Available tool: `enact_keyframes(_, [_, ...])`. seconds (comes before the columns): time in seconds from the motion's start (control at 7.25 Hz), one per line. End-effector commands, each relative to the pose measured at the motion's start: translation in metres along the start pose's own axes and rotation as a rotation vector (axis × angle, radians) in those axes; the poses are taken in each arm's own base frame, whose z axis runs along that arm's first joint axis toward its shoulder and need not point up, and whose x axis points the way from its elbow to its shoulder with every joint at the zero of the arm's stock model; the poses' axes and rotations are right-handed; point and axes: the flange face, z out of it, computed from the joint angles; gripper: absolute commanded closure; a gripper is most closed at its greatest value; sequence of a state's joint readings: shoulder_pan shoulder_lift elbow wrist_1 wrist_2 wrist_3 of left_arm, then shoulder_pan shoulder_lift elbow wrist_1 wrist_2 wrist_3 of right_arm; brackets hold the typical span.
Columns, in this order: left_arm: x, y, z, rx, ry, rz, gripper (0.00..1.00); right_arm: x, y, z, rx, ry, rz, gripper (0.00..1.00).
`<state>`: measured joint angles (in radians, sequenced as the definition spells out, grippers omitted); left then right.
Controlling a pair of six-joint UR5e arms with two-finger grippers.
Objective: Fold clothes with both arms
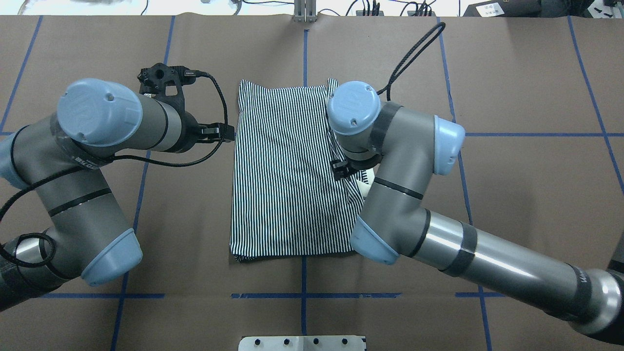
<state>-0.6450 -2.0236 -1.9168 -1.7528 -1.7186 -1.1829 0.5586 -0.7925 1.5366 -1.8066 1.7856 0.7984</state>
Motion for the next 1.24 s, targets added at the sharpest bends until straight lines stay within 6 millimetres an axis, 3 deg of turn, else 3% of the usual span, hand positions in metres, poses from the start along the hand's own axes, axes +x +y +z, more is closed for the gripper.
enact_keyframes(0.0, [0.001, 0.000, -0.004, 0.002, 0.005, 0.002, 0.00, -0.023, -0.033, 0.026, 0.033, -0.020, -0.010, 0.00])
enact_keyframes(0.55, [0.001, 0.000, -0.003, 0.001, 0.004, 0.003, 0.00, -0.008, -0.034, 0.044, 0.024, 0.023, -0.017, 0.00])
enact_keyframes(0.69, [0.002, 0.000, -0.004, 0.002, 0.007, 0.004, 0.00, 0.005, -0.034, 0.052, 0.015, 0.037, -0.010, 0.00])
enact_keyframes(0.83, [0.001, 0.000, -0.003, 0.001, 0.004, 0.002, 0.00, 0.031, -0.041, 0.058, 0.007, 0.058, 0.011, 0.00])
enact_keyframes(0.97, [0.001, 0.000, -0.004, 0.000, 0.006, 0.001, 0.00, 0.080, -0.050, 0.063, 0.002, 0.079, 0.009, 0.00])
enact_keyframes(1.1, [0.003, 0.000, -0.004, 0.000, 0.009, -0.001, 0.00, 0.127, -0.040, 0.066, 0.001, 0.096, -0.040, 0.00])
